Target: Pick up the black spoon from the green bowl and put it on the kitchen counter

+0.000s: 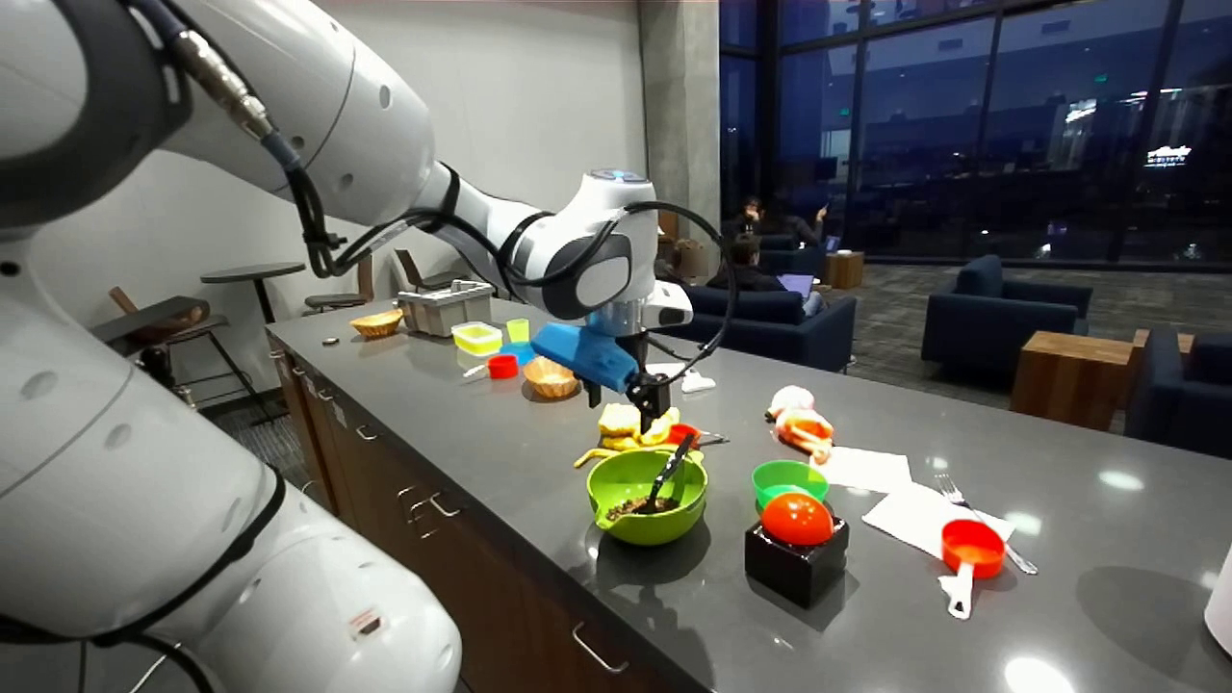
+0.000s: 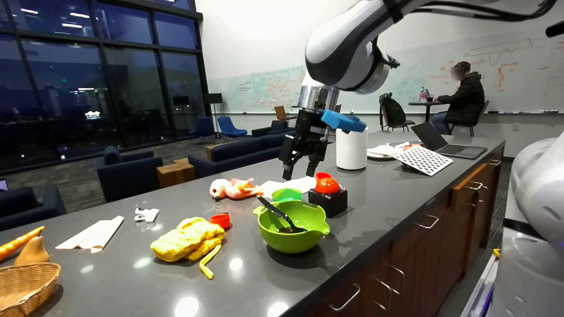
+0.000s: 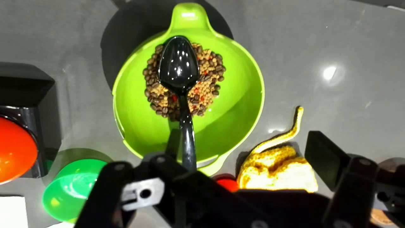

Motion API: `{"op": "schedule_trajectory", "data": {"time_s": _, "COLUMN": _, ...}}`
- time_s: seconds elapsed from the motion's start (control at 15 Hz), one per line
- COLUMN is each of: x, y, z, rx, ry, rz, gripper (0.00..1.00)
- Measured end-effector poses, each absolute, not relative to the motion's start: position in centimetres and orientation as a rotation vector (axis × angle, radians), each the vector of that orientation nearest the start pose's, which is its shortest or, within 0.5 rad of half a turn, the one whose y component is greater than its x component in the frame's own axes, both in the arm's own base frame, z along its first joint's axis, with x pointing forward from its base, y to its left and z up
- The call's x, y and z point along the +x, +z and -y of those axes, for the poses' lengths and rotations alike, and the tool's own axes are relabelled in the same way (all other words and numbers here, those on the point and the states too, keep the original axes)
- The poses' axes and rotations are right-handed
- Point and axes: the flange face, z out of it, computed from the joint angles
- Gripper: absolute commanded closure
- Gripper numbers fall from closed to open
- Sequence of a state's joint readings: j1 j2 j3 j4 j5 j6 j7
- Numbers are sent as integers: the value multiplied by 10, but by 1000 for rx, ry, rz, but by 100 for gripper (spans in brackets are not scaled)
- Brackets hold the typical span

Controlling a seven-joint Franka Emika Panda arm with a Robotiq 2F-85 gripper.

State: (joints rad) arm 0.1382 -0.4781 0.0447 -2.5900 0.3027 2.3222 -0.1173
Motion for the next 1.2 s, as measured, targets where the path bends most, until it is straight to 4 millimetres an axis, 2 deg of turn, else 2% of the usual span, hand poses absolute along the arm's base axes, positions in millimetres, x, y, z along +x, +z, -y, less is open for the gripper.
{"op": "schedule_trajectory", "data": {"time_s": 0.27, "x": 417, "y": 415, "z": -81, "rx": -2900, "ry": -426, "rz": 46, "gripper": 0}}
{"op": "schedule_trajectory", "data": {"time_s": 0.47, "x": 430, "y": 395, "z": -81, "rx": -2905, "ry": -448, "rz": -11, "gripper": 0}}
{"op": "schedule_trajectory", "data": {"time_s": 0.93, "x": 443, "y": 339, "z": -91, "rx": -2929, "ry": -353, "rz": -83, "gripper": 0}}
{"op": "schedule_trajectory", "data": {"time_s": 1.2, "x": 452, "y": 320, "z": -94, "rx": -2917, "ry": -301, "rz": -127, "gripper": 0}}
